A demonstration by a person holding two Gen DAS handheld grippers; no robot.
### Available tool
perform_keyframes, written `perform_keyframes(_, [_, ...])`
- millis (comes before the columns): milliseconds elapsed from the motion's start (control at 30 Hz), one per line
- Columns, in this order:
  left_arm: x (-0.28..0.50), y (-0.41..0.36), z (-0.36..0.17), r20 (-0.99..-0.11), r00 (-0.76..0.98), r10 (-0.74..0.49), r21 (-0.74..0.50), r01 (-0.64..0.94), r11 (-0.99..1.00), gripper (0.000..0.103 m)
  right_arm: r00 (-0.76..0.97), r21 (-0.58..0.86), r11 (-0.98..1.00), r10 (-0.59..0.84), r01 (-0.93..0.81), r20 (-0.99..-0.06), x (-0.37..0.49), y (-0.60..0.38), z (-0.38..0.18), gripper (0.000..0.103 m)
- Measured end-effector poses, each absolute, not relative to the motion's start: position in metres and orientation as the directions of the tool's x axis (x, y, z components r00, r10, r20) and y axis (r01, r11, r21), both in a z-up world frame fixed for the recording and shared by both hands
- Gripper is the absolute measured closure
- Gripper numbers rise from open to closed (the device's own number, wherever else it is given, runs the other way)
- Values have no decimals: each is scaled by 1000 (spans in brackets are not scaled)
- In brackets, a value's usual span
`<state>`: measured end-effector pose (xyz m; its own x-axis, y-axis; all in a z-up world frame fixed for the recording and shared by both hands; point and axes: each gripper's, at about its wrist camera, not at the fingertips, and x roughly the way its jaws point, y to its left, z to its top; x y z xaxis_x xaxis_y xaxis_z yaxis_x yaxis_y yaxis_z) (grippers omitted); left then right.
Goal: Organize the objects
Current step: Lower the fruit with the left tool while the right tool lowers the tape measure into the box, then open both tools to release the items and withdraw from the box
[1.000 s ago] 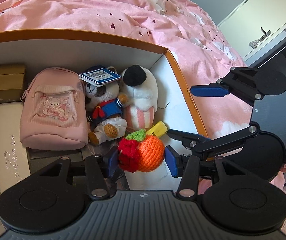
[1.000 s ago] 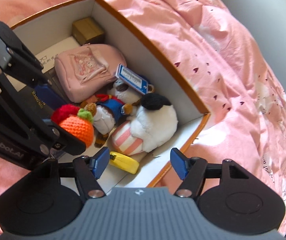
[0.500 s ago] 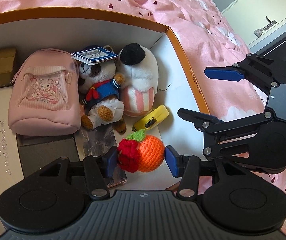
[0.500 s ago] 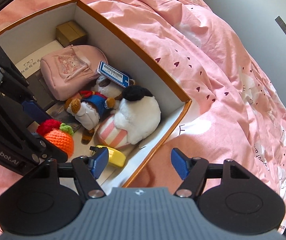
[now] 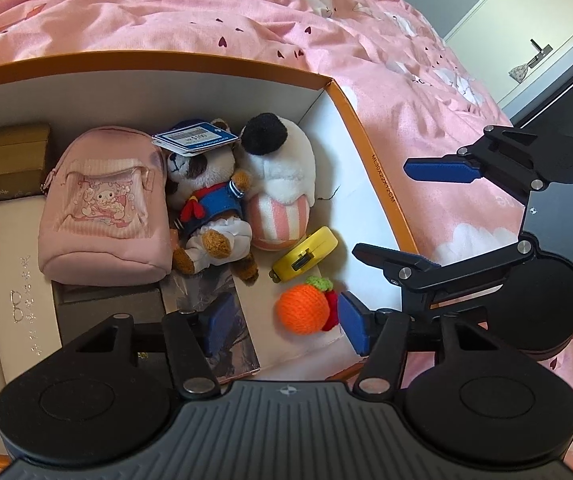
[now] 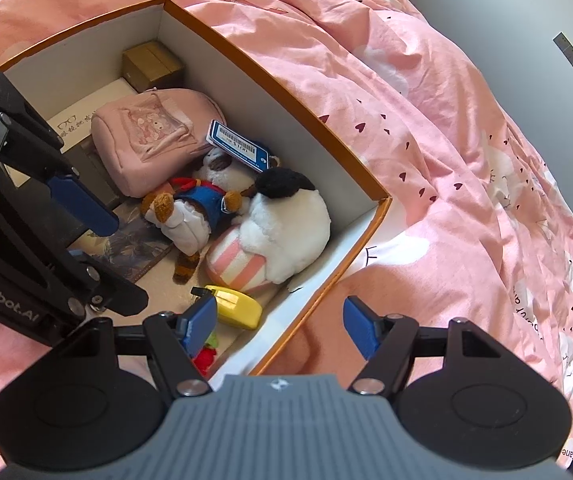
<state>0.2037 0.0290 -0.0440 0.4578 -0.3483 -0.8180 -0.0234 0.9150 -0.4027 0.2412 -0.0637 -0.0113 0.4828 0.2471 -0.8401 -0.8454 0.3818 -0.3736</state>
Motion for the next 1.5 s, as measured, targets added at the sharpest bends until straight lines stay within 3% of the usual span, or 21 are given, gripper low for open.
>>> perform_keyframes(333, [188, 24, -19, -795, 545, -267, -325, -10, 946, 35, 473, -340, 412, 282, -845, -835, 231, -68, -1, 32])
perform_keyframes(533, [170, 26, 3, -757, 625, -191, -264, -25, 964, 35, 478, -294, 474, 333, -830, -813, 217, -73, 11, 24])
perform_keyframes(833, [140, 32, 23, -713, 697, -72, -163, -65, 984, 35, 534, -181, 650, 400, -738, -745, 194, -84, 24, 19])
perform_keyframes(1133, [113, 45, 28, -661, 749, -31, -175, -114, 978, 23, 633, -54, 787, 452, -615, -629, 164, -103, 35, 13])
perform_keyframes(1500, [91, 51, 13, -587, 803, 104, -121, -214, 969, 20, 702, 13, 847, 448, -531, -554, 138, -113, 19, 7])
